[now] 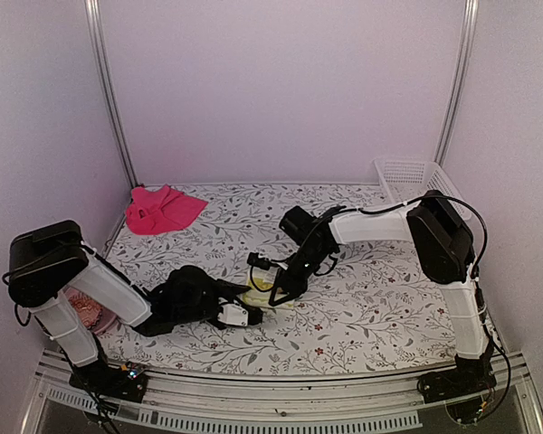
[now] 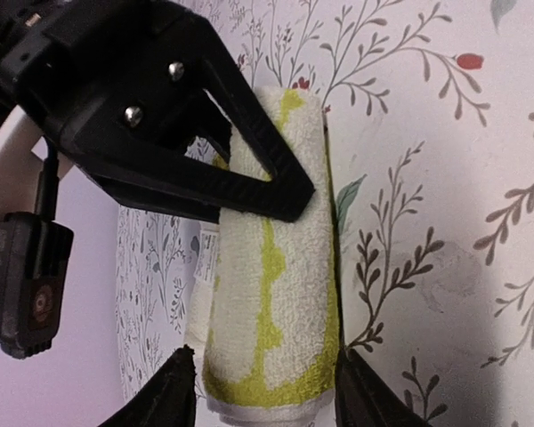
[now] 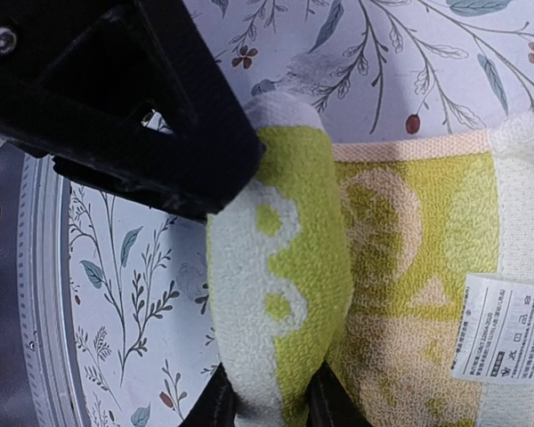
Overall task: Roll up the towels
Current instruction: Roll the towel at the center of the board.
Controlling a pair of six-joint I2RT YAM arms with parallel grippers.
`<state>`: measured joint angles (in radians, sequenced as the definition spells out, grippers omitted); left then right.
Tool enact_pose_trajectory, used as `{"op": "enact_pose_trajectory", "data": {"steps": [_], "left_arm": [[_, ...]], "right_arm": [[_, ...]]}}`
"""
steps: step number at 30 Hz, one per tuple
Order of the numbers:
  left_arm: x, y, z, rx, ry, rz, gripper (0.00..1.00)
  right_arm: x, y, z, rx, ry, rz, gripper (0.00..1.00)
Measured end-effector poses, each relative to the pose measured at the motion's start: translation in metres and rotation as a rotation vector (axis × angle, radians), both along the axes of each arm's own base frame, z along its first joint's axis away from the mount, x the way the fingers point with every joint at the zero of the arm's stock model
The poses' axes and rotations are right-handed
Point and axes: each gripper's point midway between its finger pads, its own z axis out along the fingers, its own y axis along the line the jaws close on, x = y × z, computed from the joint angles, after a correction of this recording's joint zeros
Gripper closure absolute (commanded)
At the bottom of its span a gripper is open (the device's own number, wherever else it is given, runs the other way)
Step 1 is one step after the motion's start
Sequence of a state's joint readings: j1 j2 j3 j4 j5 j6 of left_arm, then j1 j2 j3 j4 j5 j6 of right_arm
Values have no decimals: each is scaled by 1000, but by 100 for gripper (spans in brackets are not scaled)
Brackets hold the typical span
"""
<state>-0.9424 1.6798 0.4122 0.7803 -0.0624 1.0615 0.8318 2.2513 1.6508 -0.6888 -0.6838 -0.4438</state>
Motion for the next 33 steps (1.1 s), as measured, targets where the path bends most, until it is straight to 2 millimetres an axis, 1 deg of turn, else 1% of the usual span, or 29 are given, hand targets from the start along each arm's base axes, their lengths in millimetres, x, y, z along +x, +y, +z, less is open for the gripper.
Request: {"op": "enact_pose_trajectory", "data": {"steps": [5, 7, 9, 10, 11, 12, 13, 17, 22, 26, 29, 33], "left_arm": [[-7, 2, -11, 32, 40, -20, 47], [-5, 1, -13, 36, 47, -10, 48], [0, -1, -14, 39, 48, 7, 52], [2, -3, -14, 40, 47, 14, 56], [5, -4, -15, 42, 47, 23, 63], [7, -4, -17, 46, 48, 29, 72], [8, -4, -18, 49, 49, 34, 79], [6, -3, -23, 63, 61, 40, 100], [3, -5, -24, 91, 98, 29, 100], [3, -9, -26, 135, 165, 20, 100], [6, -17, -23, 151, 240, 16, 100], [10, -26, -24, 167, 352, 13, 100]], "right_arm": [[0, 0, 0, 3, 6, 0, 74], [0, 0, 0, 3, 7, 0, 74], [0, 0, 0, 3, 7, 0, 74], [0, 0, 0, 3, 7, -1, 74], [0, 0, 0, 3, 7, -1, 73], [0, 0, 0, 3, 7, 0, 73], [0, 0, 0, 3, 7, -1, 73], [0, 0, 0, 2, 7, 0, 70], [0, -1, 0, 0, 8, -1, 64], [-1, -4, 2, 3, -8, 4, 55], [-4, -15, 10, -5, -63, 1, 50], [-7, -37, 26, -10, -167, -25, 43]]}}
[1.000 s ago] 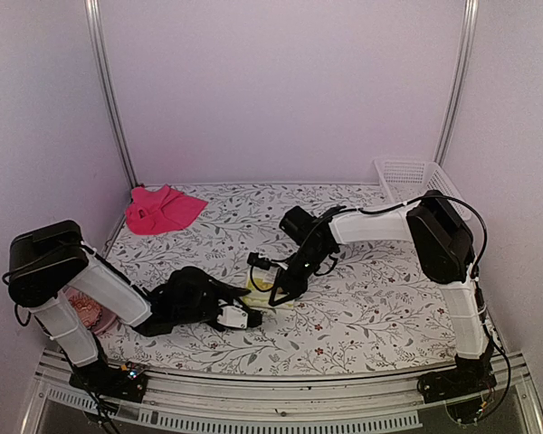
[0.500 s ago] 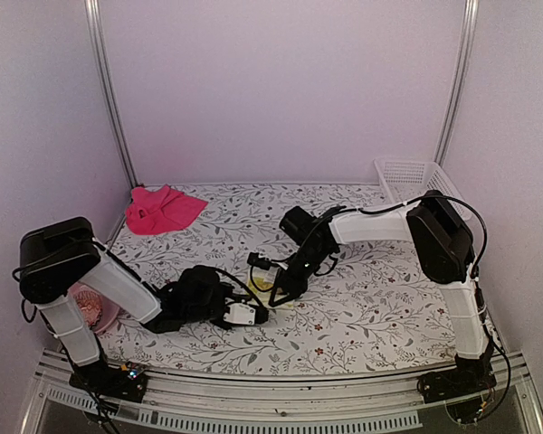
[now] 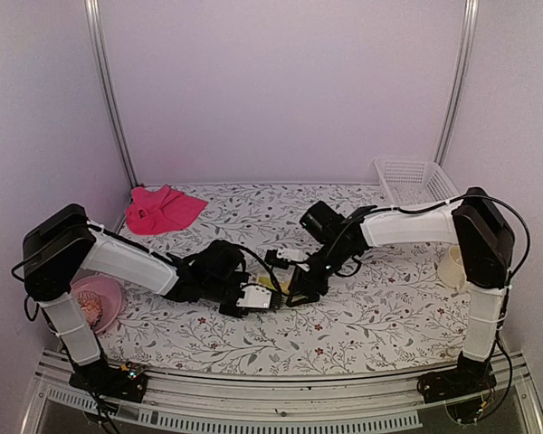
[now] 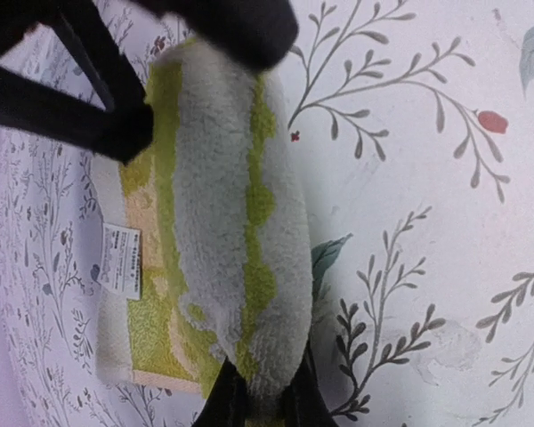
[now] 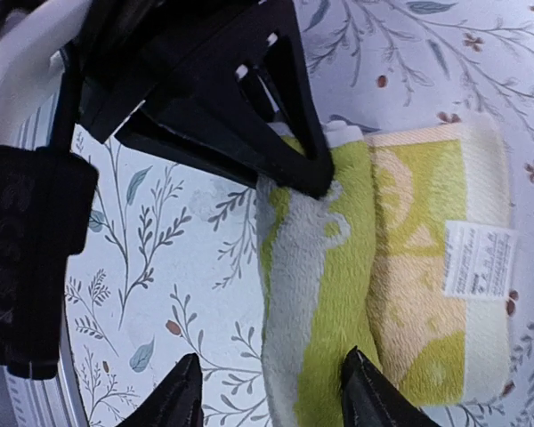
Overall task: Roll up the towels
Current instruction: Roll the towel at the center of the board.
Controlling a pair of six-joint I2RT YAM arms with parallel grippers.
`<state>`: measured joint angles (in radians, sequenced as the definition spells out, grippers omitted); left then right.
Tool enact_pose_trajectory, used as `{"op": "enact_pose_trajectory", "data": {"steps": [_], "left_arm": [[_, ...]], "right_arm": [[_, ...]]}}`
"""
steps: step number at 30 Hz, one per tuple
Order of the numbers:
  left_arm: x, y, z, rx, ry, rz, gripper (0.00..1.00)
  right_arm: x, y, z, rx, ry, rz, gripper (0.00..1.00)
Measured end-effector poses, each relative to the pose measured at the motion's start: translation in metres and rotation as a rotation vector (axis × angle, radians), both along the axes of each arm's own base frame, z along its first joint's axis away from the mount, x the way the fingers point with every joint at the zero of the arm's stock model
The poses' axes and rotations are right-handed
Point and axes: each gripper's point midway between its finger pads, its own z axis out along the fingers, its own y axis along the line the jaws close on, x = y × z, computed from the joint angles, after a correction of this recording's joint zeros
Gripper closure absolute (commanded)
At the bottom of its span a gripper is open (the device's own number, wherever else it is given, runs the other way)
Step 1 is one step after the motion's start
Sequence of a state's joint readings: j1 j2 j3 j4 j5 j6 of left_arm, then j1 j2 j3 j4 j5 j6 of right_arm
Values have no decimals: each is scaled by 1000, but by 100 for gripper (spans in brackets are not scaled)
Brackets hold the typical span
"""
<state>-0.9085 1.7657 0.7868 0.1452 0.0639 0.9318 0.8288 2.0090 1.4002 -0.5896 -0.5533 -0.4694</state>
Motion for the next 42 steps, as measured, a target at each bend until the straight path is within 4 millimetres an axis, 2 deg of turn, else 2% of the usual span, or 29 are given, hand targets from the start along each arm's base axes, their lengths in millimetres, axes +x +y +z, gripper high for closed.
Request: {"op": "enact_pose_trajectory", "data": {"steps": [6, 10, 13, 21, 26, 34, 38, 42], "left_arm": [[4, -2, 0, 10, 151, 31, 100], [7, -5, 0, 17, 252, 52, 100], [9, -5, 1, 24, 322, 67, 100], [14, -7, 1, 48, 505, 87, 100], [17, -8, 0, 59, 611, 91, 100], [20, -6, 0, 47, 766, 96, 100], [19, -5, 0, 42, 816, 94, 100], [20, -4, 0, 41, 844, 95, 100]], "right_arm": [[-2, -28, 26, 55, -188, -53, 40], [-6, -42, 25, 86, -271, -77, 39], [-9, -45, 20, 96, -324, -79, 39], [-23, -25, 17, 126, -521, 15, 39], [-11, -16, 20, 120, -633, 22, 39], [9, -8, -8, 13, -719, 55, 40], [20, -3, -14, -30, -759, 58, 48], [31, 3, -19, -61, -785, 60, 71]]}}
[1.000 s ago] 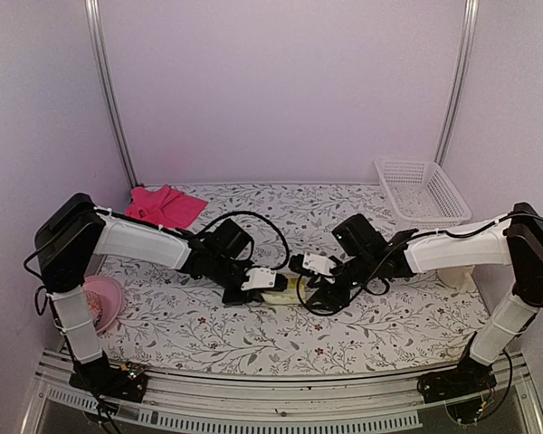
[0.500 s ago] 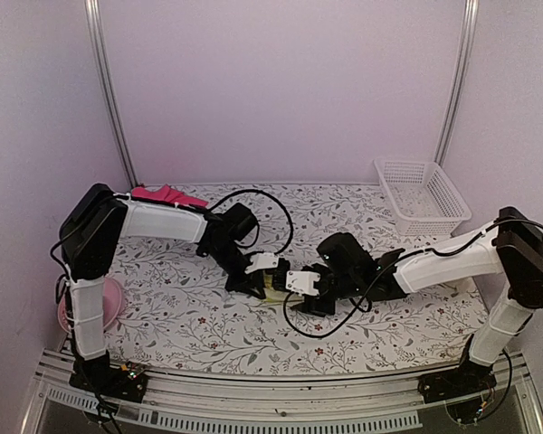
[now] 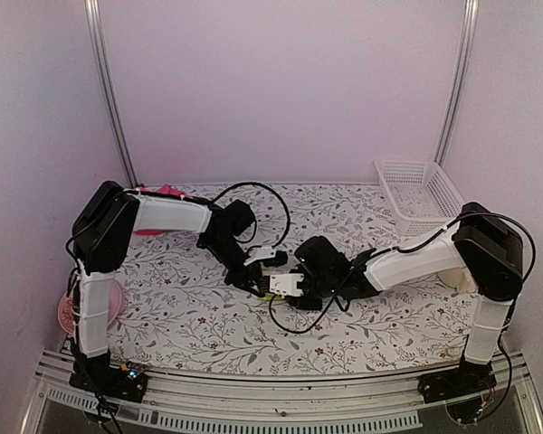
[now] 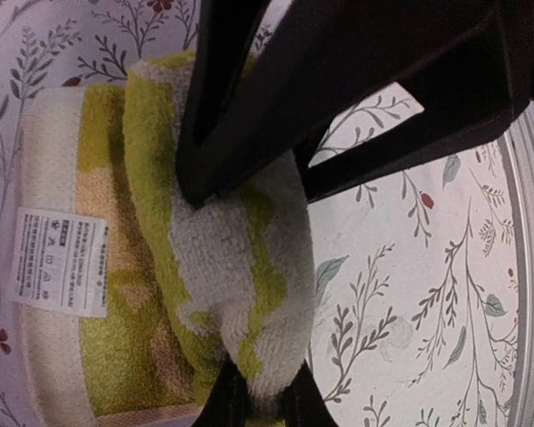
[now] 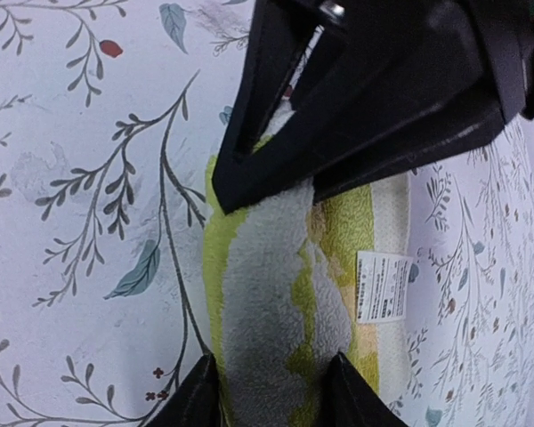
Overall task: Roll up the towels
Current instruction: Roll the towel at the center of the board.
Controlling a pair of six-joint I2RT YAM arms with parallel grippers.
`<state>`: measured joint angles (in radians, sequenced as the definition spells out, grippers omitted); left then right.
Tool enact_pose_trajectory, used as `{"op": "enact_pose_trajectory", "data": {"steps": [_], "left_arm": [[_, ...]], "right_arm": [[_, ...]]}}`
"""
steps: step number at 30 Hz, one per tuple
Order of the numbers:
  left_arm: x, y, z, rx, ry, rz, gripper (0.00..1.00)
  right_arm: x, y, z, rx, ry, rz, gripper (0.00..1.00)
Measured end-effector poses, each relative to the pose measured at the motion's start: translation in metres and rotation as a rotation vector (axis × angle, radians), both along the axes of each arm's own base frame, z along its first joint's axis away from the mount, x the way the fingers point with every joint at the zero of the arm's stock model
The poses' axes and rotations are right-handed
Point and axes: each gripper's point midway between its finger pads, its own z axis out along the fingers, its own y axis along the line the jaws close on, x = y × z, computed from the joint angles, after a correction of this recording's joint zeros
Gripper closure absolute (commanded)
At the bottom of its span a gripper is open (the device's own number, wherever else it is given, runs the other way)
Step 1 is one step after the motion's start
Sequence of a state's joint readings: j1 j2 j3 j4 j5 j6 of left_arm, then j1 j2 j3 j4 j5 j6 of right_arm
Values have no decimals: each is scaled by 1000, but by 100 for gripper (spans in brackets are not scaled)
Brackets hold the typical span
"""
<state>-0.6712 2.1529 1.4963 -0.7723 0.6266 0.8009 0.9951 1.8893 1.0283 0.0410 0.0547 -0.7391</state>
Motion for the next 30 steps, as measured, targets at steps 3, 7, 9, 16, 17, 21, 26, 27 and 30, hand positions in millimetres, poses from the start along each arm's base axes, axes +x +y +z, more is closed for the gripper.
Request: {"op": "enact_pose_trajectory", "data": {"steps": [3, 7, 9, 16, 17, 21, 26, 27, 30], "left_arm": [[1, 0, 0, -1, 12, 3, 82], [2, 2, 1, -4, 21, 10, 53], [3, 3, 2, -12, 18, 12, 45], [16, 36, 3, 39, -75, 114, 36], [19, 42, 6, 35, -104, 134, 35], [26, 55, 38, -37, -273, 189, 35], [30, 63, 61, -150, -494, 223, 38], [28, 65, 60, -160, -526, 224, 38], [17, 75, 47, -169, -588, 208, 39]], "right_arm": [[3, 1, -3, -21, 3, -6, 84], [4, 2, -4, -31, 20, -18, 88], [4, 2, -4, -33, 32, -26, 88], [0, 6, -5, -33, 101, -47, 87], [-1, 7, -5, -30, 117, -49, 87], [-5, 11, -4, -13, 201, -51, 85], [-9, 20, -1, 13, 361, -56, 84], [-9, 23, -1, 18, 390, -58, 84], [-8, 30, 0, 29, 491, -81, 84]]}}
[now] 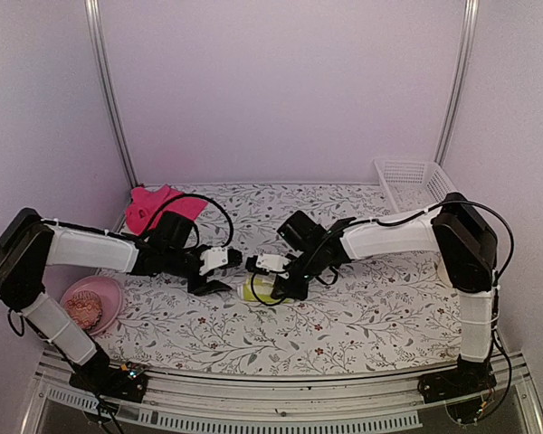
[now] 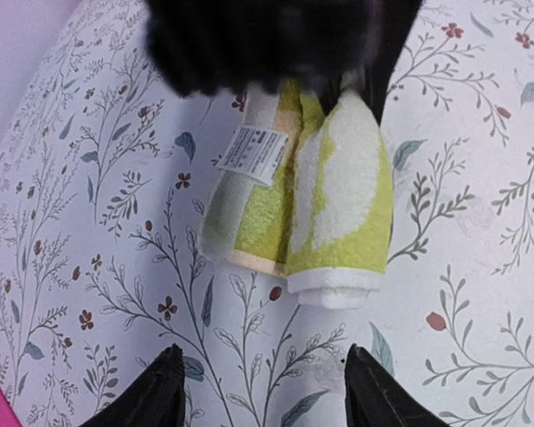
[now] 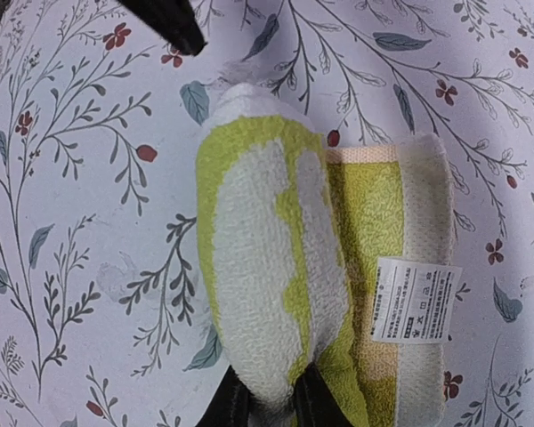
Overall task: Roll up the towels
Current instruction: Roll the towel at the center of the board.
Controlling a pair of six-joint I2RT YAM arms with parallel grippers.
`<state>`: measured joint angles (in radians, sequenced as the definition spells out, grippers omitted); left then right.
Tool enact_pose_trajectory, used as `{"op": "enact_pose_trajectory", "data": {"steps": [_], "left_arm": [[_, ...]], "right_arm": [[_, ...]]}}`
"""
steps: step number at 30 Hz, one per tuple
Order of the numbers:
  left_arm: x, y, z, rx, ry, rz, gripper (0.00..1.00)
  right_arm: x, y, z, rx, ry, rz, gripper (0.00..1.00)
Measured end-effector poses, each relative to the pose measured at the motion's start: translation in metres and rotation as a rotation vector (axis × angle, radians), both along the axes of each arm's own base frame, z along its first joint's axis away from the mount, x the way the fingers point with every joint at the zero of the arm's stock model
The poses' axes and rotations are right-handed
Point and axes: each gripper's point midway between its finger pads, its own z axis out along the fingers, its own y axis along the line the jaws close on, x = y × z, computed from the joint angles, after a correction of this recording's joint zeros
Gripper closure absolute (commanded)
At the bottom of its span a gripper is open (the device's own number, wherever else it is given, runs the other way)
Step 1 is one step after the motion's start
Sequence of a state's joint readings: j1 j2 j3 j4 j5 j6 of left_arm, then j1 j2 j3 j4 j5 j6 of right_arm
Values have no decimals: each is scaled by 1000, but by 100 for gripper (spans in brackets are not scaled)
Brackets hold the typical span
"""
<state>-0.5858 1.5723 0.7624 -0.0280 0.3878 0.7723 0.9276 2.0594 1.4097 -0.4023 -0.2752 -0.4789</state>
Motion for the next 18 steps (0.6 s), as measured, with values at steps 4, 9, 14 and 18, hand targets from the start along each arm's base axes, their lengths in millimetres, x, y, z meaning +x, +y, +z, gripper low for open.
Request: {"op": "enact_pose_trajectory", "data": {"steps": [4, 9, 14, 18], "left_arm": [[-19, 10, -9, -1, -90, -40, 40], [-32, 3, 8, -40, -245, -101, 42], [-49, -6, 14, -44, -404, -165, 42], [-59, -18, 9, -17, -472, -207, 43]], "right_arm": [[1, 10, 0, 4, 119, -41, 84], [1, 17, -1, 13, 235, -88, 82], [2, 21, -2, 26, 325, -122, 82], [2, 24, -2, 42, 383, -136, 82]]}}
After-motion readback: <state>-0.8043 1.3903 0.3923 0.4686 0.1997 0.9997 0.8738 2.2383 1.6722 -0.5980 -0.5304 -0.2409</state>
